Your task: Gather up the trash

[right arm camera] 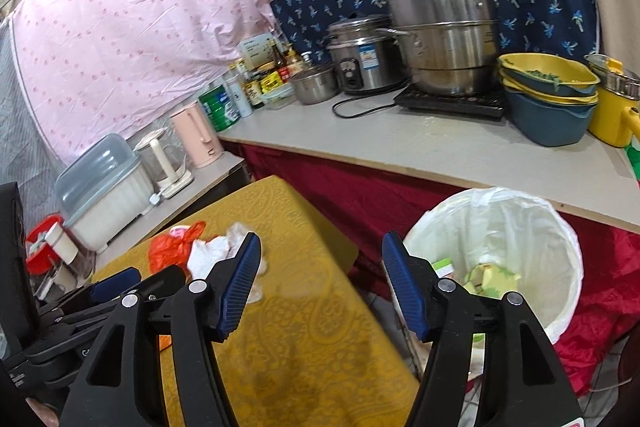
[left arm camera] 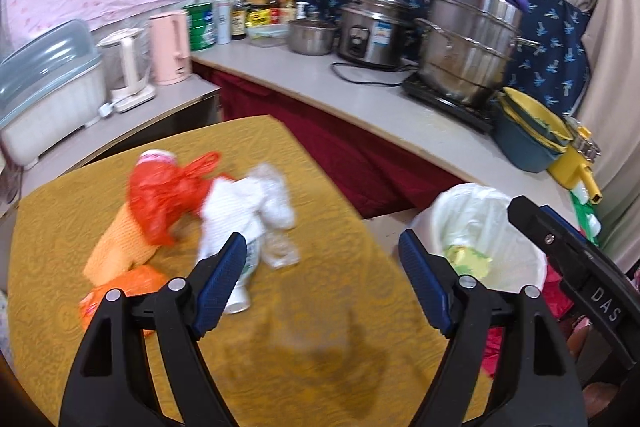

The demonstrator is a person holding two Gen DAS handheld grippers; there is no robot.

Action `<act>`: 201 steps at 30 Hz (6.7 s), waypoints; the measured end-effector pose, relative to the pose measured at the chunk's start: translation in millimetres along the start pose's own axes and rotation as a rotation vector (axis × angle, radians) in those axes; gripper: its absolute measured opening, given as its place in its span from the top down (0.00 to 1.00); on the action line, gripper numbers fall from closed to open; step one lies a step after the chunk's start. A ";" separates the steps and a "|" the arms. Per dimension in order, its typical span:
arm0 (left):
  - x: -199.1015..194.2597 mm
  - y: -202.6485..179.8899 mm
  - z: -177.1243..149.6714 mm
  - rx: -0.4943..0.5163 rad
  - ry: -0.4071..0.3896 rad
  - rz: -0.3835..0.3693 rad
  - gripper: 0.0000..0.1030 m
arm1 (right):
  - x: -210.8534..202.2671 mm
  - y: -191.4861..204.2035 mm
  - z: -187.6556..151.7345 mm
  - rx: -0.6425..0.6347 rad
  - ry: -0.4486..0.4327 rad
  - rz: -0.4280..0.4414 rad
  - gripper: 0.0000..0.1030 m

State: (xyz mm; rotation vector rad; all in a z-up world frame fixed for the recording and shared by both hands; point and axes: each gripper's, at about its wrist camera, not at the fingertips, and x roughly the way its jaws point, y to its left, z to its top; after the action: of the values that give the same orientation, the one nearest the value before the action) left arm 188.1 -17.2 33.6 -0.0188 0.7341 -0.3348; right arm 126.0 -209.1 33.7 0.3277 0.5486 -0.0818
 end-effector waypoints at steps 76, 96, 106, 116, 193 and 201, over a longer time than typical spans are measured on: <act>-15.7 159.6 -81.8 -0.160 0.123 0.036 0.74 | 118.1 139.2 -44.4 -0.062 0.162 0.191 0.95; -32.0 25.4 -41.4 0.013 0.049 -0.085 0.74 | 3.6 6.6 -3.3 0.040 -0.027 0.054 0.95; -6.5 -63.1 -27.0 0.096 0.056 -0.168 0.74 | -24.6 -78.0 -0.4 0.126 -0.070 -0.041 0.95; 31.9 -137.7 -20.3 0.178 0.094 -0.213 0.74 | -26.3 -144.5 -6.2 0.204 -0.069 -0.103 0.95; -0.6 20.5 1.5 -0.034 -0.039 0.074 0.22 | 12.5 5.7 -11.7 0.045 -0.010 0.039 0.41; -9.2 74.2 -6.2 -0.088 -0.039 0.129 0.20 | 28.2 51.1 -23.7 -0.020 0.031 0.071 0.38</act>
State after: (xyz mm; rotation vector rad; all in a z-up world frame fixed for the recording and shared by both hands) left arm 199.4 56.4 25.1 -0.0611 0.7073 -0.1785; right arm 146.6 -152.7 14.3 0.3295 0.5679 -0.0029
